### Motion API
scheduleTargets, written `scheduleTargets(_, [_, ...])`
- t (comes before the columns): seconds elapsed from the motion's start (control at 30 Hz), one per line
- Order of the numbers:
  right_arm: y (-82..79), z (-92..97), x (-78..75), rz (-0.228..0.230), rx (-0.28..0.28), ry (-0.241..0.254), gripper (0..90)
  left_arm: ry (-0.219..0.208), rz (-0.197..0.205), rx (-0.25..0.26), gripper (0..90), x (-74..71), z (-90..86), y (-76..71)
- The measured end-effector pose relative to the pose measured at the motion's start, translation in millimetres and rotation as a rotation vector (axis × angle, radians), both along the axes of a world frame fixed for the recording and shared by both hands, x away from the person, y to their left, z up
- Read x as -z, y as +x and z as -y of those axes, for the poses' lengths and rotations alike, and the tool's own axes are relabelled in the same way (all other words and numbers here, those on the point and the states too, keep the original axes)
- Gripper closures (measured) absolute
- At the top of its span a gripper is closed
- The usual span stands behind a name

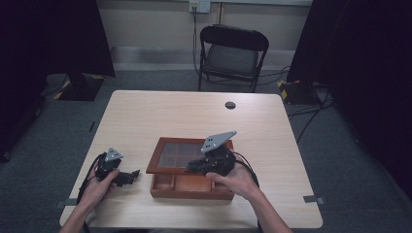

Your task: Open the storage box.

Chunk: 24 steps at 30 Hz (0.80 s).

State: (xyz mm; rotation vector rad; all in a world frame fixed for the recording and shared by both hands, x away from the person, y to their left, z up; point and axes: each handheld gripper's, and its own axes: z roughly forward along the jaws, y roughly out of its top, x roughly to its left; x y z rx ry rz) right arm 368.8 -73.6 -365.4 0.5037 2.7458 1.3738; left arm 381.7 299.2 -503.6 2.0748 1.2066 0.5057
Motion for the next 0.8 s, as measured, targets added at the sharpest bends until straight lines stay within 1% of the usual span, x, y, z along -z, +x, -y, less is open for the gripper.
scheduleTargets(0.33, [3.2, -0.1, -6.2, 0.008, 0.000, -0.003, 81.9, 0.000, 0.000, 0.000, 0.0, 0.0, 0.0, 0.0])
scheduleTargets(0.43, [4.8, -0.2, -8.3, -0.001, -0.001, -0.002, 81.9, 0.007, -0.002, 0.004, 0.0, -0.2, -0.4, -0.1])
scheduleTargets(0.47, [5.7, -0.3, -9.8, 0.001, -0.001, -0.005, 82.0, 0.001, 0.000, -0.001, 0.0, 0.0, 0.0, -0.2])
scheduleTargets(0.8, [10.7, -0.6, -17.3, 0.004, -0.002, -0.009, 82.1, -0.004, -0.003, -0.002, 0.0, 0.1, 0.3, -0.3])
